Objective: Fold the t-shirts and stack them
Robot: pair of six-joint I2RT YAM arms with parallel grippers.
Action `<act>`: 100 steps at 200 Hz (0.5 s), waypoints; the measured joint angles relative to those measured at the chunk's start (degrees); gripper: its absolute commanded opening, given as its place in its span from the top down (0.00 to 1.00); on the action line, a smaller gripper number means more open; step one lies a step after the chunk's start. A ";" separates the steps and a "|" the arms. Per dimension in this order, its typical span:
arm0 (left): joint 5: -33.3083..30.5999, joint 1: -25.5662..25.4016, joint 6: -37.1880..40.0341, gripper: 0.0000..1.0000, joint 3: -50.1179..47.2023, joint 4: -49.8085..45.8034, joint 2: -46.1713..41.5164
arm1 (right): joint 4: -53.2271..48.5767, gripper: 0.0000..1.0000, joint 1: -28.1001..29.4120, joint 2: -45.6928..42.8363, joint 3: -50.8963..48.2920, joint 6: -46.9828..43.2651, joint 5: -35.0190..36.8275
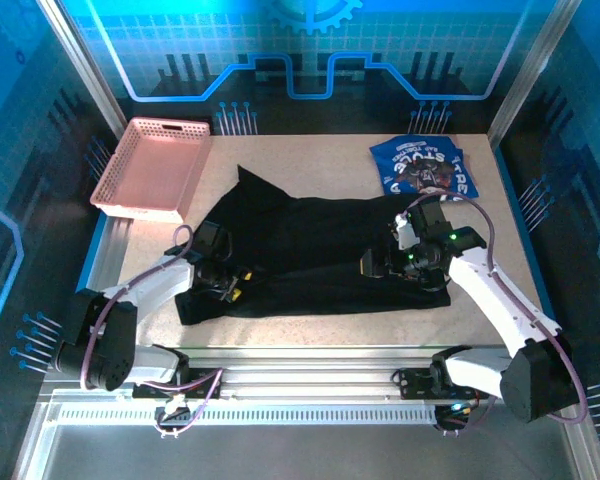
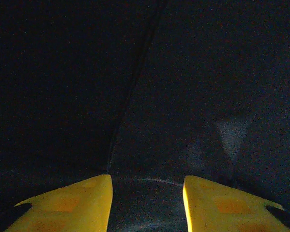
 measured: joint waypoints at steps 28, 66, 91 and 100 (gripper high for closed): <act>-0.24 0.00 -0.11 0.81 0.00 0.04 0.04 | 0.02 0.00 0.00 0.00 0.00 0.02 0.02; -0.50 -0.04 0.02 1.00 0.00 0.39 1.22 | 0.15 0.00 0.00 -0.02 0.00 0.02 0.24; -0.52 -0.04 0.22 1.00 0.09 0.44 1.36 | 0.22 0.00 0.00 -0.44 0.00 0.04 0.26; -0.52 -0.04 0.28 1.00 0.42 0.31 1.62 | 0.22 0.00 0.00 -0.59 0.00 0.04 0.28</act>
